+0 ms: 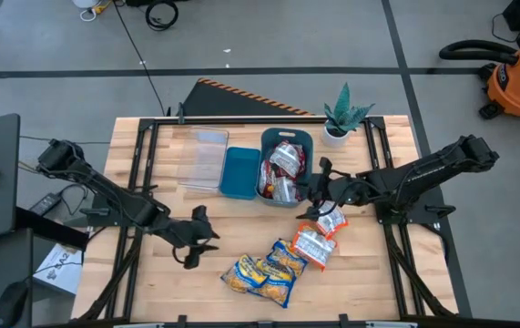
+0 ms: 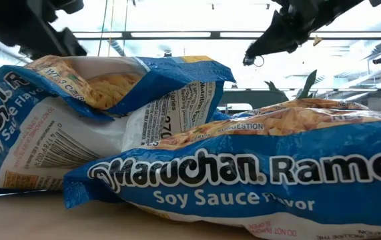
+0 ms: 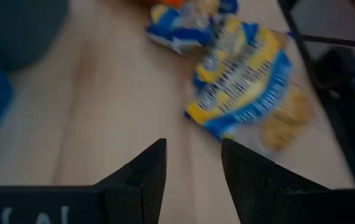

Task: Sort Maruchan noodles
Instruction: Put the blue noodle pack into the blue bin

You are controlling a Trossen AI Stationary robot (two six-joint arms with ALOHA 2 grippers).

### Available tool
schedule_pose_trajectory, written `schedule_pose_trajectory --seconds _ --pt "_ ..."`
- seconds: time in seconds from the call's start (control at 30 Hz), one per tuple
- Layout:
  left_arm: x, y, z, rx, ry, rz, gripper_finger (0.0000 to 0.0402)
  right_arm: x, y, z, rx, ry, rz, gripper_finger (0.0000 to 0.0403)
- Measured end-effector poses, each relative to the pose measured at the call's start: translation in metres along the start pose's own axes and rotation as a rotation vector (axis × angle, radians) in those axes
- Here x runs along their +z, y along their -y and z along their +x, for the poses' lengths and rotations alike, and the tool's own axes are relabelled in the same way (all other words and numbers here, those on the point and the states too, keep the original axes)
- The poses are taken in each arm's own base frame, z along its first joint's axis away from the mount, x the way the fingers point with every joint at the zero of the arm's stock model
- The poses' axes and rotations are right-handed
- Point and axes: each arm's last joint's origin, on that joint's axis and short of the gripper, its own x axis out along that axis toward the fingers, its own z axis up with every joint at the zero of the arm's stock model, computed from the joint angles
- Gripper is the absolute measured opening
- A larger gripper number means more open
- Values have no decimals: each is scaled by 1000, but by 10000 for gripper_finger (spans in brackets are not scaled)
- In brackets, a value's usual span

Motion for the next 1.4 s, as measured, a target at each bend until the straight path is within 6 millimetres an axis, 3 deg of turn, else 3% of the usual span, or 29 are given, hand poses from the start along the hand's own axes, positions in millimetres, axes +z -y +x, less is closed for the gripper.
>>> schedule_pose_trajectory --seconds 0.23,0.47,0.73,0.87,1.03,1.23,1.4 --pt "-9 22 21 -62 36 90 175 -3 5 1 -73 -21 11 39" --pt "-31 44 32 -55 11 202 223 -5 5 1 -60 -44 62 39" --pt "-45 61 45 -82 44 204 263 -5 4 1 -58 -39 138 39" --pt "-40 72 45 -59 85 206 262 -5 4 1 -58 -37 166 39" --pt "-24 103 47 27 96 267 261 -5 2 0 -40 -39 166 39" --pt "-11 133 67 173 48 357 261 -6 -6 -5 -1 -36 146 39" --pt "-9 145 84 189 24 431 260 -7 -12 -9 23 -35 119 39"
